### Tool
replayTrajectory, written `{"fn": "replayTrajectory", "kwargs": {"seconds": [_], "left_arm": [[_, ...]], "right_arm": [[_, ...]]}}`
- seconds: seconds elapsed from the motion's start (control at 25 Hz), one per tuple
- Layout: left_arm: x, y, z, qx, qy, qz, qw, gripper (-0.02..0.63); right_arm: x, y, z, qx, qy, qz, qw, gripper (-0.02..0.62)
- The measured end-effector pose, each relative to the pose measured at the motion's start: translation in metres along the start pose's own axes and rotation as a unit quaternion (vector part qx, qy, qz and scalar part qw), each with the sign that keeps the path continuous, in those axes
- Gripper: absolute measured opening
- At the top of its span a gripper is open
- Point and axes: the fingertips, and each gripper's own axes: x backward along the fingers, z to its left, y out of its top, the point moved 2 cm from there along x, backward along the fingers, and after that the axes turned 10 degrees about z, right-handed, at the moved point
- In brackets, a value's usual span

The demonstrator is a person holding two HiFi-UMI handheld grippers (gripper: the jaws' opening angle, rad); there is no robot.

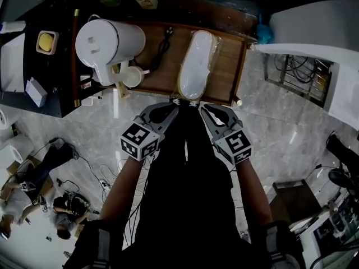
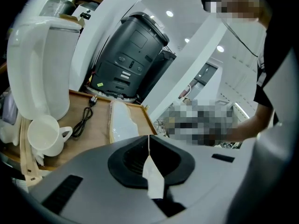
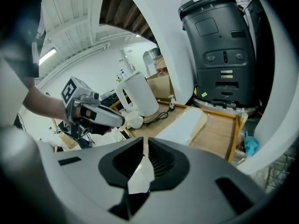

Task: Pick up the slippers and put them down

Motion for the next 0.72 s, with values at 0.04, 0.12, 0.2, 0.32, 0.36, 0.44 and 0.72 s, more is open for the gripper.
{"fn": "replayTrajectory", "kwargs": {"seconds": [0.04, 0.12, 0.2, 0.32, 0.36, 0.44, 0.72], "left_arm": [[-0.003, -0.001, 0.001, 0.002, -0.004, 0.002, 1.0000, 0.015], [-0.008, -0.004, 0.002, 0.005, -0.011, 0.008, 0.9999, 0.015], [-0.013, -0.007, 0.003, 0.006, -0.016, 0.014, 0.9998, 0.015], [-0.020, -0.010, 0.006, 0.007, -0.021, 0.019, 0.9996, 0.015], [-0.022, -0.011, 0.008, 0.008, -0.022, 0.020, 0.9995, 0.015], [-0.025, -0.012, 0.012, 0.011, -0.025, 0.022, 0.9994, 0.015], [-0.031, -0.014, 0.035, 0.051, -0.019, 0.013, 0.9985, 0.022]], "right_arm": [[-0.002, 0.000, -0.001, -0.003, 0.000, 0.000, 1.000, 0.025], [-0.006, -0.001, -0.004, -0.010, 0.001, 0.001, 1.000, 0.028], [-0.010, -0.004, -0.006, -0.014, 0.002, 0.008, 1.000, 0.029], [-0.016, -0.008, -0.008, -0.016, 0.005, 0.019, 1.000, 0.035], [-0.019, -0.008, -0.010, -0.017, 0.004, 0.017, 1.000, 0.041], [-0.024, -0.008, -0.012, -0.020, 0.004, 0.014, 1.000, 0.051], [-0.039, -0.023, -0.019, -0.034, 0.012, 0.035, 0.999, 0.093]]}}
